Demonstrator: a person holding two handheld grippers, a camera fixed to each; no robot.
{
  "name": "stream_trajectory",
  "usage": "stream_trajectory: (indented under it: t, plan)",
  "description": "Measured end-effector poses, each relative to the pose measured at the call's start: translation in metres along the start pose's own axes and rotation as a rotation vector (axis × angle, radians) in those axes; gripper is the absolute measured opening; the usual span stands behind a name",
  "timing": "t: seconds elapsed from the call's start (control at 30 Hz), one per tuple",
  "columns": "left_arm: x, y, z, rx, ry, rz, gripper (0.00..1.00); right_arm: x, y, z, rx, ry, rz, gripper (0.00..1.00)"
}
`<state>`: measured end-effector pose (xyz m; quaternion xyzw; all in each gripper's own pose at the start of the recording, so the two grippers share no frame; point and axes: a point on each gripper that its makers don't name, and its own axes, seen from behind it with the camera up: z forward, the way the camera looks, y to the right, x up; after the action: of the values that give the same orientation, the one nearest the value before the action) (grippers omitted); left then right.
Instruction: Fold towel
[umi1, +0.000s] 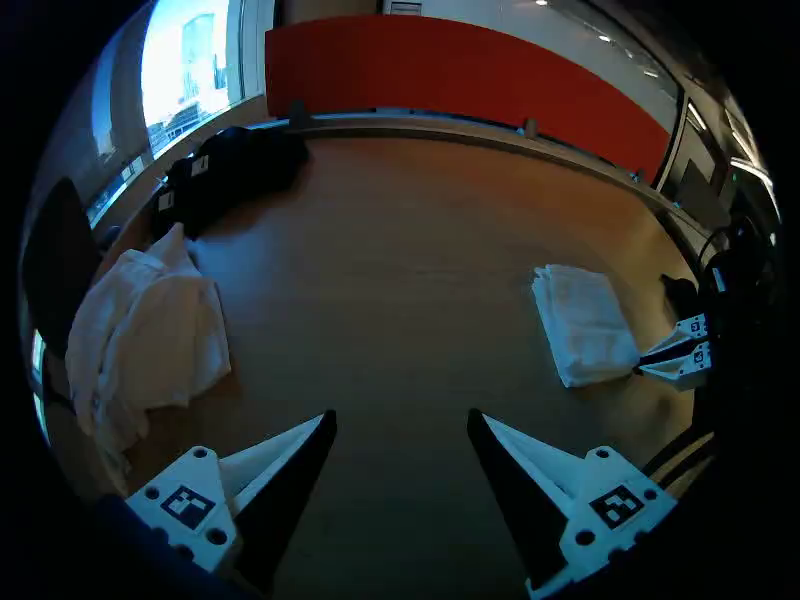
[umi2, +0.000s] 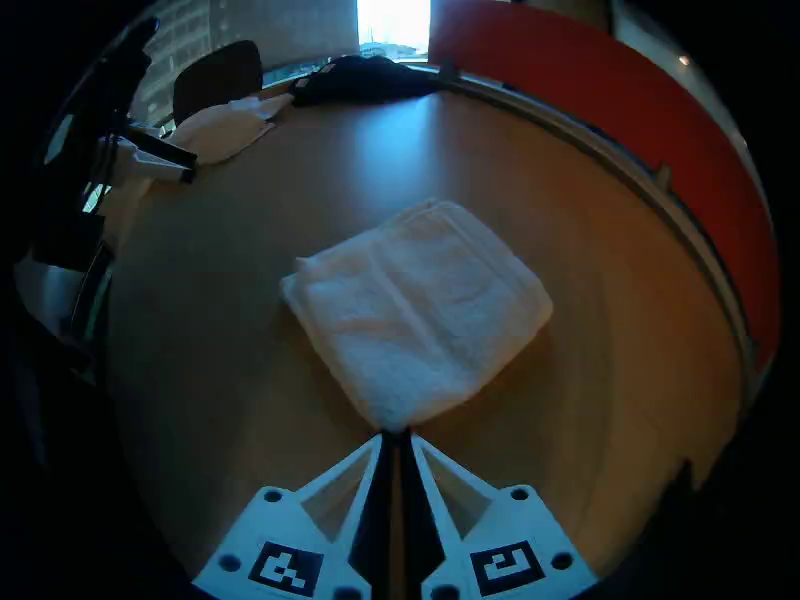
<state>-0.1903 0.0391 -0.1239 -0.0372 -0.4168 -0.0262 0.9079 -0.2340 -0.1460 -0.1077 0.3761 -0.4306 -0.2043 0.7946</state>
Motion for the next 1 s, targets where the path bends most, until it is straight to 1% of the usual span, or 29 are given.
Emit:
stream_trajectory:
  t: [0.17,0.33,0.63,0.87,1.0]
  plan:
    - [-0.002,0.001,0.001,-0.003,-0.001,0.003,0.97,0.005,0.006,-0.006,-0.019,0.016,-0.004,0.05]
    - [-0.005,0.001,0.003,-0.003,-0.004,0.003,0.97,0.024,0.012,-0.016,-0.036,0.052,-0.012,0.05]
    - [0.000,0.003,0.004,-0.011,0.008,0.010,0.97,0.083,0.024,-0.044,-0.059,0.132,-0.055,0.05]
    - [0.009,0.006,0.002,-0.015,0.027,0.016,0.97,0.137,0.035,-0.064,-0.075,0.212,-0.088,0.05]
    - [0.015,0.007,0.001,-0.019,0.037,0.019,0.97,0.163,0.041,-0.075,-0.087,0.254,-0.101,0.05]
